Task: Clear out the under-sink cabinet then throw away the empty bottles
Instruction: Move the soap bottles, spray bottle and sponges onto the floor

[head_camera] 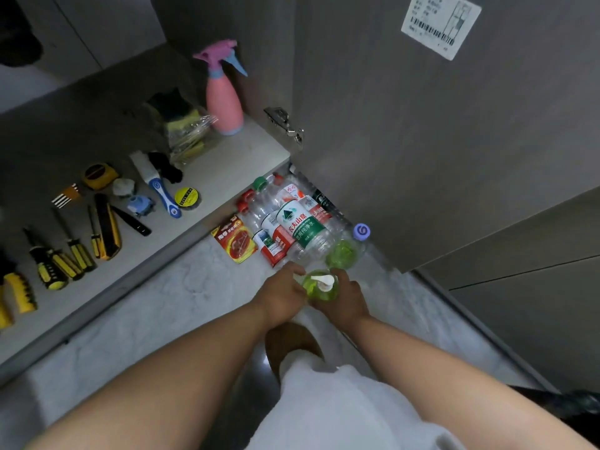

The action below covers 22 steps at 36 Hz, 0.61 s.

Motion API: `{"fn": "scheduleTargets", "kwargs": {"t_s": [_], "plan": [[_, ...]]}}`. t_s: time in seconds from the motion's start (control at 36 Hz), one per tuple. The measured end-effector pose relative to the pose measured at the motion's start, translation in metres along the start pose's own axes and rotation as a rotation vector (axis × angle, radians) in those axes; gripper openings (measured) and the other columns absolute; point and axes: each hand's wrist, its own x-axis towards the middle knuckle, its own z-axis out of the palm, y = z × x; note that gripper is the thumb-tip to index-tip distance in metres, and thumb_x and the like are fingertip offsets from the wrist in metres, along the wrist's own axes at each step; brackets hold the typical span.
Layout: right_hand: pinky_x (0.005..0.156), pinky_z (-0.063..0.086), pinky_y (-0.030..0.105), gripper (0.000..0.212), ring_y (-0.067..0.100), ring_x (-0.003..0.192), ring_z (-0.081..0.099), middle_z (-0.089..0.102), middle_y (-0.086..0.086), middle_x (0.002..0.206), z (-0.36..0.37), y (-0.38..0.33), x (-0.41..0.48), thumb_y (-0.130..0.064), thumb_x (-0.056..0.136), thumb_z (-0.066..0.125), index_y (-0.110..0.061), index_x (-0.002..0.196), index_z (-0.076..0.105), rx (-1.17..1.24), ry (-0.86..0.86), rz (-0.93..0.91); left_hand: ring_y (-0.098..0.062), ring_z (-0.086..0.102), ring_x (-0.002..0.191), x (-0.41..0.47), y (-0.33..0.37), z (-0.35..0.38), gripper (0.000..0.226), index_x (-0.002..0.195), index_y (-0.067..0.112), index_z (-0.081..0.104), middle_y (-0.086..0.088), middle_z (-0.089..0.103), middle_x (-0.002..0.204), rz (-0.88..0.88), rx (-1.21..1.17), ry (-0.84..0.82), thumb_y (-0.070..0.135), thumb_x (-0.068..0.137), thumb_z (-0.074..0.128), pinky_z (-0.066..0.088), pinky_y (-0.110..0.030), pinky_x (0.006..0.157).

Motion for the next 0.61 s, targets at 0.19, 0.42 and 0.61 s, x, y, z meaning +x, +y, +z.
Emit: {"fn": "scheduleTargets", "kwargs": {"t_s": [0.19,0.42,0.61], "plan": [[0.091,0.046,0.034,0.072,0.034,0.114,0.059,0.056,0.009,0.120,0.000,0.002,0.004,-0.046,0.076,0.079,-0.036,0.139,0.043,-0.018,0.138,0.014,-0.024,0.062,0.108,-0.002,-0.009,-0.037,0.024,0.123,0.022,0.058,-0.005,0.064,0.121,-0.027,0.117,0.002,0.014,0.101,0.053,0.051,-0.032,0.094],[0.097,0.046,0.037,0.080,0.035,0.125,0.055,0.055,0.019,0.137,-0.017,0.005,-0.003,-0.032,0.079,0.081,-0.008,0.139,0.034,0.066,0.147,0.162,-0.022,0.059,0.114,-0.013,-0.007,-0.060,0.026,0.128,0.021,0.058,-0.004,0.059,0.128,-0.016,0.200,-0.058,0.020,0.102,0.054,0.046,-0.024,0.089],[0.057,0.053,0.025,0.034,0.018,0.057,0.061,0.073,0.014,0.094,-0.035,-0.025,-0.028,-0.023,0.090,0.067,0.000,0.114,0.064,-0.110,-0.442,0.321,-0.013,0.055,0.106,-0.037,0.002,-0.110,0.020,0.120,0.027,0.058,0.004,0.057,0.123,0.036,0.356,-0.005,0.025,0.101,0.057,0.044,-0.021,0.084]]}}
